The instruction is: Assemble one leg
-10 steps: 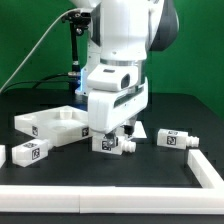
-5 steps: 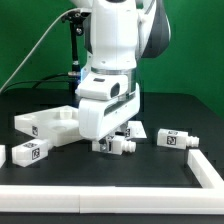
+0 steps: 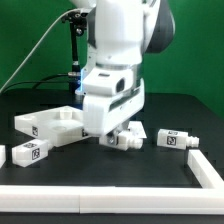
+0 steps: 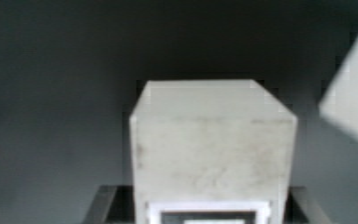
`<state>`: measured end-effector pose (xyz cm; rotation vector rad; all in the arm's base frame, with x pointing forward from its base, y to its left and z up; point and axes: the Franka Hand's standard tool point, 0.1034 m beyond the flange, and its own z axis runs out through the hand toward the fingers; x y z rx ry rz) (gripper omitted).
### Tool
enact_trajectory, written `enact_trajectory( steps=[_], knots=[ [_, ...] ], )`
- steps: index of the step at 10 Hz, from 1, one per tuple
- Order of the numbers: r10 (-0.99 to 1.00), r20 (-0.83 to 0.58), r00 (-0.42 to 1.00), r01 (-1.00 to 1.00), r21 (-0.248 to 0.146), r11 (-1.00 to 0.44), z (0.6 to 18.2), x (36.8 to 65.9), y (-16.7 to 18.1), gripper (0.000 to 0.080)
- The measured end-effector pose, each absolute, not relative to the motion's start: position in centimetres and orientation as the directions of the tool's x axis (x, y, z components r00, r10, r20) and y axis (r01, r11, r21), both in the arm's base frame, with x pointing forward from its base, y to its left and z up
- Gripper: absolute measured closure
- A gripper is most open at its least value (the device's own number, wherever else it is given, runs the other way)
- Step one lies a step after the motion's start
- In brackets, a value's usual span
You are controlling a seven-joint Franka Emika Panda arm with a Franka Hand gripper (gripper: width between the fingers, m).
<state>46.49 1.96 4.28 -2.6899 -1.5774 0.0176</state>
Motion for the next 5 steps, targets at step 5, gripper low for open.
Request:
enact_trajectory(
  steps=[5],
  knots=[
    [0.851,0.023,0.524,0.851,0.003,-0.525,7.6,42.2,7.4,0.0534]
  ],
)
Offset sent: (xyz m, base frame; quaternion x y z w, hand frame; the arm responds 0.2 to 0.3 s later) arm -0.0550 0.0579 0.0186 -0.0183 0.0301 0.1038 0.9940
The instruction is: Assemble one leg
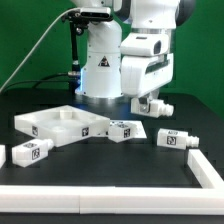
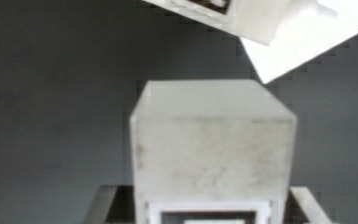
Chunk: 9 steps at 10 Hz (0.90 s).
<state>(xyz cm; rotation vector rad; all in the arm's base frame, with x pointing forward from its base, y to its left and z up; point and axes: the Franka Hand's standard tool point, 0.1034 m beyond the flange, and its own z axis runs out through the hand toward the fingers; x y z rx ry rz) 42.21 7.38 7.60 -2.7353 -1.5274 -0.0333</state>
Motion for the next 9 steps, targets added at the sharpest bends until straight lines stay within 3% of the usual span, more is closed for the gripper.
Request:
enact_trajectory(
  steps=[4,6,7,9],
  knots=[
    [0.851,0.022,0.524,0.851,0.0,-0.525,7.5,42.0,7.5,0.0533],
    [0.859,0.101,0.502,0.861,0.041,-0.507,6.5,38.6,11.8,0.0533],
    [0.852,0.137,0.506,0.856,0.039,-0.515,5.6,36.9,13.9,0.0533],
    [0.837,0.147,0.527,0.843,0.033,-0.536,5.2,36.8,14.9,0.0533]
  ],
)
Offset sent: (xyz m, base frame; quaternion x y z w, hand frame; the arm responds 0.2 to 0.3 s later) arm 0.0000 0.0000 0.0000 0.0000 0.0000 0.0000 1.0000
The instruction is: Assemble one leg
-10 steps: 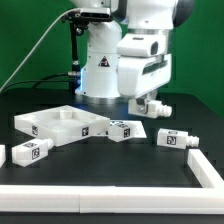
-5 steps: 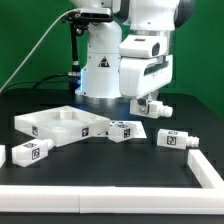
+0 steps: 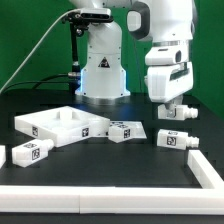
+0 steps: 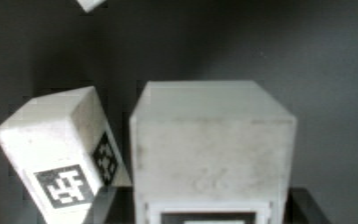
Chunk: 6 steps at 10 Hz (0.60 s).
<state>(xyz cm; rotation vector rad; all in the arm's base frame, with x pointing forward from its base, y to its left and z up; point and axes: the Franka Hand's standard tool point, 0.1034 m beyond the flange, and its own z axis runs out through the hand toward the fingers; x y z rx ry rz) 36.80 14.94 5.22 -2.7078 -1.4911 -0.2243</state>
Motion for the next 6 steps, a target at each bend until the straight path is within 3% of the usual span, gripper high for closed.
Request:
enact_trajectory(
  steps=[2,6],
  knots=[
    [0.836,0.153,0.528,0.842,0.032,-0.538,5.0,36.7,15.0,0.0533],
    [0.822,0.175,0.542,0.835,-0.002,-0.551,1.1,35.4,14.7,0.0532]
  ],
)
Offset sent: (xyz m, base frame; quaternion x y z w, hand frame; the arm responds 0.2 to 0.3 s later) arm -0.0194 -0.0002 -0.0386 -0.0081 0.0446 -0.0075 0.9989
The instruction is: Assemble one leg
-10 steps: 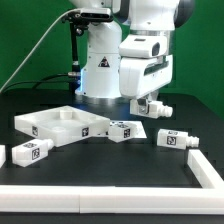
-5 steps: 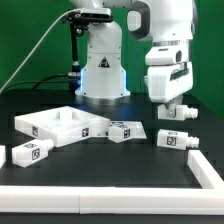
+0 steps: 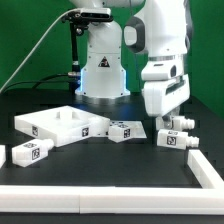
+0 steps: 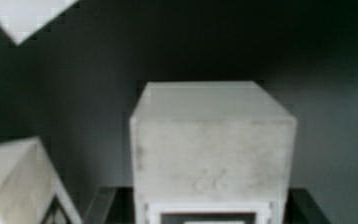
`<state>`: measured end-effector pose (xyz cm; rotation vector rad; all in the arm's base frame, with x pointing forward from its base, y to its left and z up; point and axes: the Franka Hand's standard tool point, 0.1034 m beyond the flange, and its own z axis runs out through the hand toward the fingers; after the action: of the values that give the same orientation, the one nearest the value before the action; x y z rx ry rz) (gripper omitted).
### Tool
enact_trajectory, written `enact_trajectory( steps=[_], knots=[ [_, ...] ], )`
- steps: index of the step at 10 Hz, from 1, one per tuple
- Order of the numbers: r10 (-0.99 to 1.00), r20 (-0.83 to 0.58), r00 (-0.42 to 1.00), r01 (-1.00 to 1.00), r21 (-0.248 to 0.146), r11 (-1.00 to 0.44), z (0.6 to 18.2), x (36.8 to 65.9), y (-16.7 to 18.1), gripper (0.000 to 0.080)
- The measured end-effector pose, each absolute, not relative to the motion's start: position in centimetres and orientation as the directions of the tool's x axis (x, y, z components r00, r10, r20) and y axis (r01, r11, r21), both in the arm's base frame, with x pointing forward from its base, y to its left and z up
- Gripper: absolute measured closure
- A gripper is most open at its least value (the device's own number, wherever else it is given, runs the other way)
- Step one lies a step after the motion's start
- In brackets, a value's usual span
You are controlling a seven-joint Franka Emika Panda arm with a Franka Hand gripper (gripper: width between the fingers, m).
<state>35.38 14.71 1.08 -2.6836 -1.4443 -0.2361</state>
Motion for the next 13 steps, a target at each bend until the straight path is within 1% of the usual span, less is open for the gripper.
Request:
enact_trajectory(
  steps=[2,3,4,5,6,9,10,11,12,13],
  knots=[
    [0.82,0.177,0.544,0.834,-0.002,-0.552,0.9,35.4,14.7,0.0532],
    [0.82,0.176,0.544,0.834,-0.003,-0.552,0.9,35.4,14.7,0.0418],
    [0.82,0.176,0.544,0.834,-0.003,-0.552,0.9,35.4,14.7,0.0259],
    [0.82,0.174,0.545,0.833,-0.003,-0.553,1.0,35.5,14.6,0.0259],
    [0.821,0.167,0.546,0.832,0.007,-0.555,1.9,36.0,14.2,0.0174],
    [0.831,0.094,0.549,0.832,0.034,-0.554,6.4,37.7,10.5,0.0151],
    [0.853,0.078,0.517,0.852,0.05,-0.521,7.7,38.6,8.5,0.0151],
    [0.868,0.061,0.493,0.866,0.065,-0.496,9.1,39.8,5.7,0.015],
    [0.87,0.064,0.489,0.866,0.079,-0.493,9.7,40.5,3.7,0.015],
    [0.865,0.064,0.498,0.861,0.08,-0.502,9.8,40.8,3.4,0.015]
  ],
)
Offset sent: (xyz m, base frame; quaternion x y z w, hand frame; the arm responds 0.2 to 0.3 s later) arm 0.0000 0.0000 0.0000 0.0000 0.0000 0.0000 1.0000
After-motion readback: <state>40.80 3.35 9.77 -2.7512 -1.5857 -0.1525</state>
